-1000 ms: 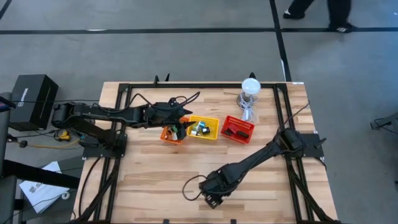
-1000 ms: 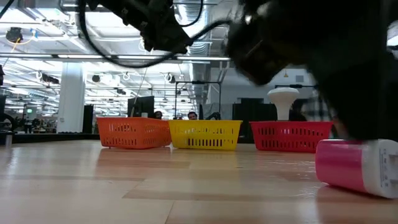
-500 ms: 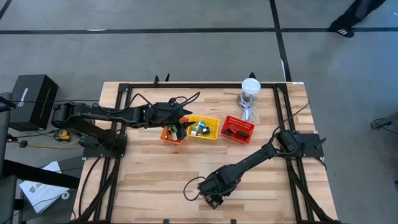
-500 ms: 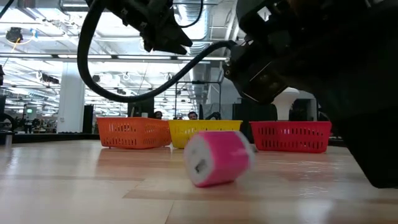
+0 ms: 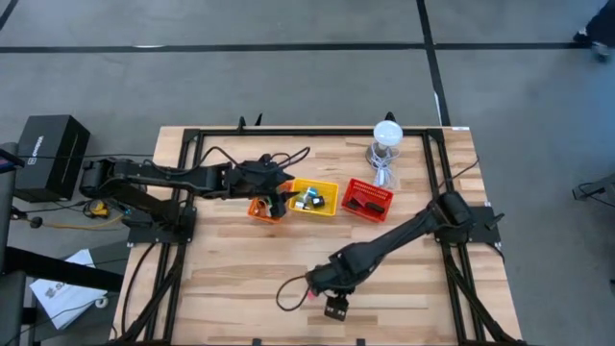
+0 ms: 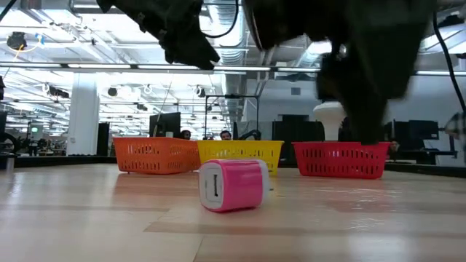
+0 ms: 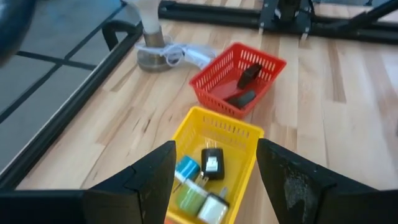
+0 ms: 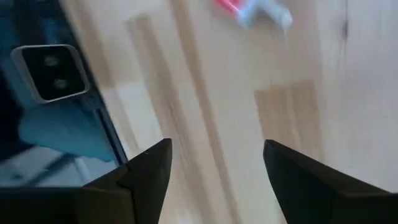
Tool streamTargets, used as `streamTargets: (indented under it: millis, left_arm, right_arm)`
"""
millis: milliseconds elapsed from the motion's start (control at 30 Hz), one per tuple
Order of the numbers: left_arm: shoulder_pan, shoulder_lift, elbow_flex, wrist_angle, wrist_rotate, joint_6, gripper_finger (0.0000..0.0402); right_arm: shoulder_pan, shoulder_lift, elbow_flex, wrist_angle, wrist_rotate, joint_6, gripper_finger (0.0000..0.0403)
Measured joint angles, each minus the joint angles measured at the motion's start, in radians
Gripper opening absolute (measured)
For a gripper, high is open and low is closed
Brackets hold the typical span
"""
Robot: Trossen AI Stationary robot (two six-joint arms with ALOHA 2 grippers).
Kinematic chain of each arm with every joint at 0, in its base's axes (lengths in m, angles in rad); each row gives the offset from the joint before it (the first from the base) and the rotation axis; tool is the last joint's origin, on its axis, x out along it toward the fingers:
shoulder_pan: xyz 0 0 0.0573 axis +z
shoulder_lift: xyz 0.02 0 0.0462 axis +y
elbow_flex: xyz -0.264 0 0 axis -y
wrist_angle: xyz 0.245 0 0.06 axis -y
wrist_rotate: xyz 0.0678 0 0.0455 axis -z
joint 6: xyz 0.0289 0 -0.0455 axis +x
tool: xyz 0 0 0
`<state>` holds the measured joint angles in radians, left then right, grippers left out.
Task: Pick & Place Office items
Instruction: Put the pink charger adapter into the yellow bin
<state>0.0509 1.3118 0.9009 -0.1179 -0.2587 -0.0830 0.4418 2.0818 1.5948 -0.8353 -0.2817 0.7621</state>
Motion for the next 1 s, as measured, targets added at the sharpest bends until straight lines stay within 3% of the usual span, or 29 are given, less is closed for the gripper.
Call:
streamTargets:
  millis: [267, 500, 767, 1000]
  left_arm:
    - [-0.028, -0.056, -0.002, -0.112, -0.002, -0.057, 0.0218]
    - [-0.080, -0.176, -0.001, -0.180, -0.002, -0.102, 0.0218]
    - [-0.125, -0.285, 0.000, -0.194, -0.001, -0.119, 0.0218]
    - [-0.139, -0.308, 0.000, -0.203, -0.002, -0.124, 0.0218]
  right_arm:
    - [0.020, -0.004, 0.001, 0.133, 0.179, -0.480, 0.0244]
    - [0.018, 0.001, 0.001, 0.234, 0.261, -0.730, 0.0244]
    - [0.010, 0.002, 0.001, 0.296, 0.282, -0.802, 0.0244]
    - [0.018, 0.002, 0.001, 0.362, 0.279, -0.815, 0.0244]
